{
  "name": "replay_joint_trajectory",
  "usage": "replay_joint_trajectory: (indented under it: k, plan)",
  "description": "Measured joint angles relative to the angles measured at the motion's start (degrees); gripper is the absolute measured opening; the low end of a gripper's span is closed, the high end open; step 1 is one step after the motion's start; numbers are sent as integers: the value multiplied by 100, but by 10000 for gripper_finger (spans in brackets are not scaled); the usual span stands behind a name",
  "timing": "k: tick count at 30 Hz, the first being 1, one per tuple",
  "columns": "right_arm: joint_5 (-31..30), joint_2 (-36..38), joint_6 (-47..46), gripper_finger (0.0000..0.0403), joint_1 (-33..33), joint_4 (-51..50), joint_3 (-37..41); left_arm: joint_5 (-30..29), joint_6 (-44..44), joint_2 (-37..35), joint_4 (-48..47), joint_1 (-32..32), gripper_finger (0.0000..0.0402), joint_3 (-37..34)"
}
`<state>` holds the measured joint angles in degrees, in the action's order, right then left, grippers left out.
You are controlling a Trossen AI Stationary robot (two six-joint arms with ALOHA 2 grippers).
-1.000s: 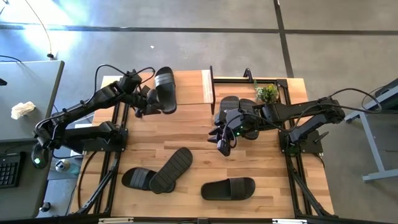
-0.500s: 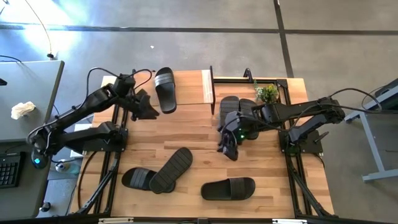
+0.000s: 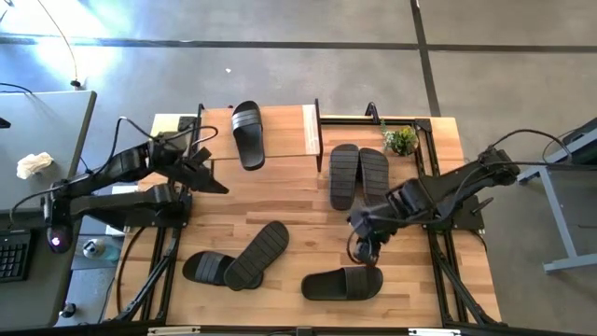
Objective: Pick and place slides into the shelf
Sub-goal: Put the black slipper on the shelf
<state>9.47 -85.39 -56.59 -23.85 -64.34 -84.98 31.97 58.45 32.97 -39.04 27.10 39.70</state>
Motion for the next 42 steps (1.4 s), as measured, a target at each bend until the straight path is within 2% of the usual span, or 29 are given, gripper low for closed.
replay_joint_trajectory:
  k: [5,10,13,23,27,30,42]
  plan:
    - [308,103,-835,135,-403,817,969,-708,53,117,242,-779,209,0]
    - [216,414,-1742,135,-768,2903,2445,-943,53,391,824,-1335,209,0]
    - [-303,645,-2314,135,-1050,3905,3165,-1074,49,532,1072,-1576,209,0]
    - [-2355,1093,-4253,135,-2389,5922,4771,-1561,24,861,1298,-2022,209,0]
    - [-3076,1049,-4705,135,-2702,6241,5103,-1660,22,936,1289,-2047,209,0]
    - [-3368,1047,-4899,135,-2826,6232,5214,-1716,21,973,1324,-2038,209,0]
    - [-3186,651,-5110,135,-2910,6391,5225,-1758,12,1080,1398,-2038,209,0]
